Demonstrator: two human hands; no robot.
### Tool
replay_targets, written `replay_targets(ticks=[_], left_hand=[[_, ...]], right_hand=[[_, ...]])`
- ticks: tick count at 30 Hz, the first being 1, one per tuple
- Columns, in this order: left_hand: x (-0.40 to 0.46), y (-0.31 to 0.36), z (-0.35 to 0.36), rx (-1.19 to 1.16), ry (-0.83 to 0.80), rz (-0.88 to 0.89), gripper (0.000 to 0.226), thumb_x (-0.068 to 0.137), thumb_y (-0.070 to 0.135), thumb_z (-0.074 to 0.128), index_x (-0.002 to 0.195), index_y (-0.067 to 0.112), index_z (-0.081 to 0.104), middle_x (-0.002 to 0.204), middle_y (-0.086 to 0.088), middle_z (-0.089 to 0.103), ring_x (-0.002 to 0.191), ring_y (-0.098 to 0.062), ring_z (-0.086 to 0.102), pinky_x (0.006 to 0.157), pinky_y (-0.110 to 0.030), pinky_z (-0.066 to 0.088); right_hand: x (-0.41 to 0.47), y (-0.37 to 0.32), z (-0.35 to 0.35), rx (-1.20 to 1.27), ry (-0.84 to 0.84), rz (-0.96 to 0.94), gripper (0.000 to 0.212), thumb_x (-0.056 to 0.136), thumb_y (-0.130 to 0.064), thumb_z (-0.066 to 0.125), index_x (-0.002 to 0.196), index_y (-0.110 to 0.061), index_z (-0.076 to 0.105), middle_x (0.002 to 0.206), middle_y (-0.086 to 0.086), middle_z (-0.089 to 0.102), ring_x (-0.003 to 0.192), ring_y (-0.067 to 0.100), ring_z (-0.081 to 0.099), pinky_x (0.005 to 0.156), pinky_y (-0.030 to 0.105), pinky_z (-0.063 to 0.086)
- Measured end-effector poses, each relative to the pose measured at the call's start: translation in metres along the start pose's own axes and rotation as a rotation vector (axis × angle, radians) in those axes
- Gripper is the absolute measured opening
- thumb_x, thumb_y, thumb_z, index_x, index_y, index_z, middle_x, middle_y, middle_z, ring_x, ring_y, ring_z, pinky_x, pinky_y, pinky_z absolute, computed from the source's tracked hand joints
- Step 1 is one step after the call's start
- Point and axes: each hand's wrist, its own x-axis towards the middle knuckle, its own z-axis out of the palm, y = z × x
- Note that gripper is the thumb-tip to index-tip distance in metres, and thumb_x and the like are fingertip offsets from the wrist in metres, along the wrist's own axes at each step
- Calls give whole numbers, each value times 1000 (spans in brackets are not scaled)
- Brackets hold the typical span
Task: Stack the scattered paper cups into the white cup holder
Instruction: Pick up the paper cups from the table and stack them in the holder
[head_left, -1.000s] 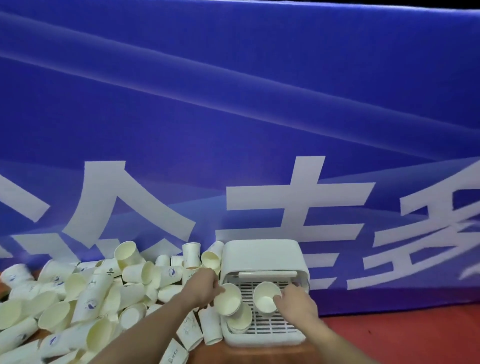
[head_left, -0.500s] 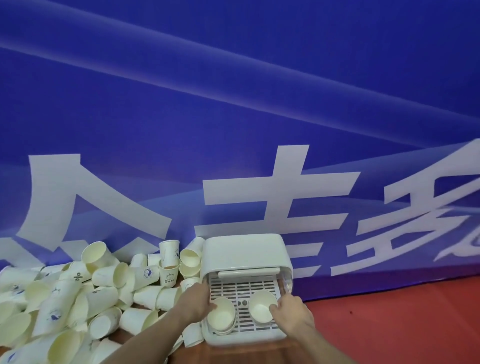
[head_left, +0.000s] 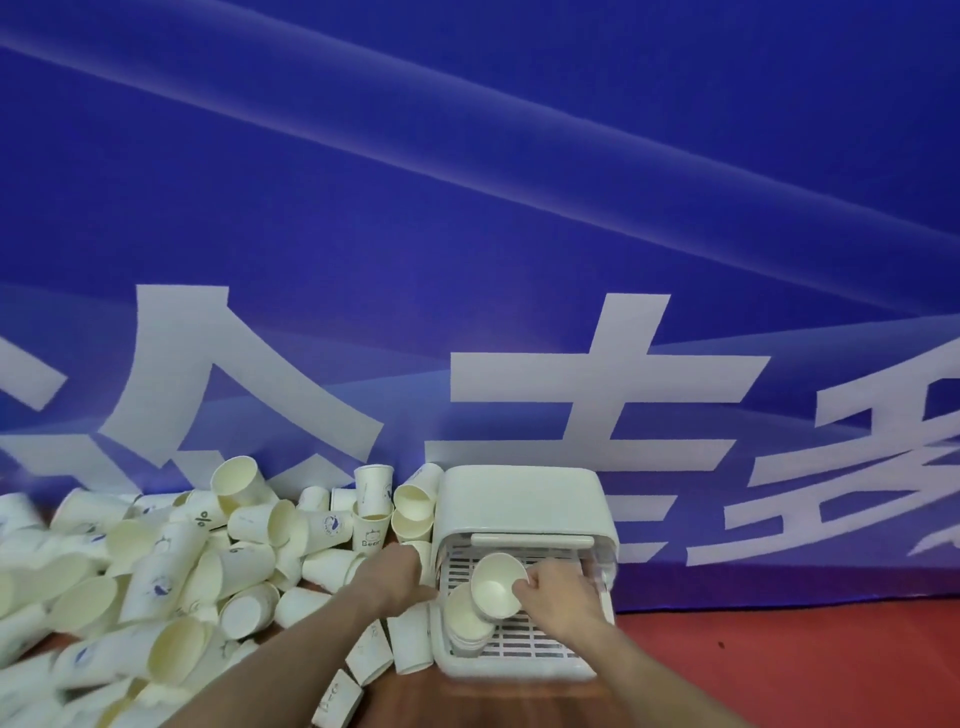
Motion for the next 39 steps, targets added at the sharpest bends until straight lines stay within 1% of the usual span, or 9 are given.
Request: replay_targets(ticks=[3,10,13,16,22,26,30,35,39], left_hand=[[-9,-20,-2,-47,12,-43,42,85,49,67,62,20,47,67,4,55,72,-16,55,64,-29,41],[-25,-66,12,-63,-4,-150,43,84,52,65,60,20,49,61,7,50,69,-15,55,56,-26,37],[-25,-80,13,-60,-27,-183,35,84,48,65,64,22,52,64,8,54,70,-15,58,58,-25,40],[-23,-91,15,-51,-38,-211,38,86,43,63,58,24,46,59,11,49,59,-9,48,53,-24,36],[-20,-107,18,-71,-27,-250,39,88,33,54,54,21,40,55,7,44,51,-10,39,49,-25,31],[-21,-111,16,-83,-23,-271,36,89,35,55,58,21,44,60,8,47,61,-14,47,55,-25,35],[-25,-110,7,-108,3,-289,35,87,34,57,58,23,43,62,7,46,64,-15,48,57,-26,37],[-43,-109,-14,-148,85,-299,34,89,35,58,61,24,44,66,7,48,69,-15,50,62,-26,38],[-62,-110,-24,-142,113,-312,36,90,36,57,61,23,40,65,6,44,70,-16,47,61,-27,36]], right_hand=[[7,-10,9,-31,-30,-46,32,81,-30,49,56,-17,34,57,-2,39,56,21,38,48,32,24],[26,-15,39,-135,-105,-46,32,84,-33,48,58,-18,37,60,-4,42,69,25,49,51,29,30],[35,-16,48,-198,-153,-32,27,86,-35,46,65,-19,41,70,-4,49,80,26,57,61,30,37],[42,-14,54,-242,-177,-29,19,89,-37,45,82,-21,52,87,0,53,90,25,61,70,30,42],[58,-13,63,-464,-163,-85,28,93,-33,40,103,-20,63,113,1,67,104,22,63,72,29,39],[57,-20,64,-540,-139,-111,31,91,-41,41,99,-21,64,108,0,68,101,21,64,70,28,39],[51,-24,52,-515,-106,-71,45,91,-55,40,109,-20,63,108,-3,68,102,19,64,73,28,43],[38,-35,41,-437,-190,-94,31,89,-50,45,89,-21,57,101,0,63,105,21,63,75,29,43],[23,-70,42,-378,-205,-194,37,88,-44,44,102,-17,63,107,5,65,106,25,62,78,30,44]])
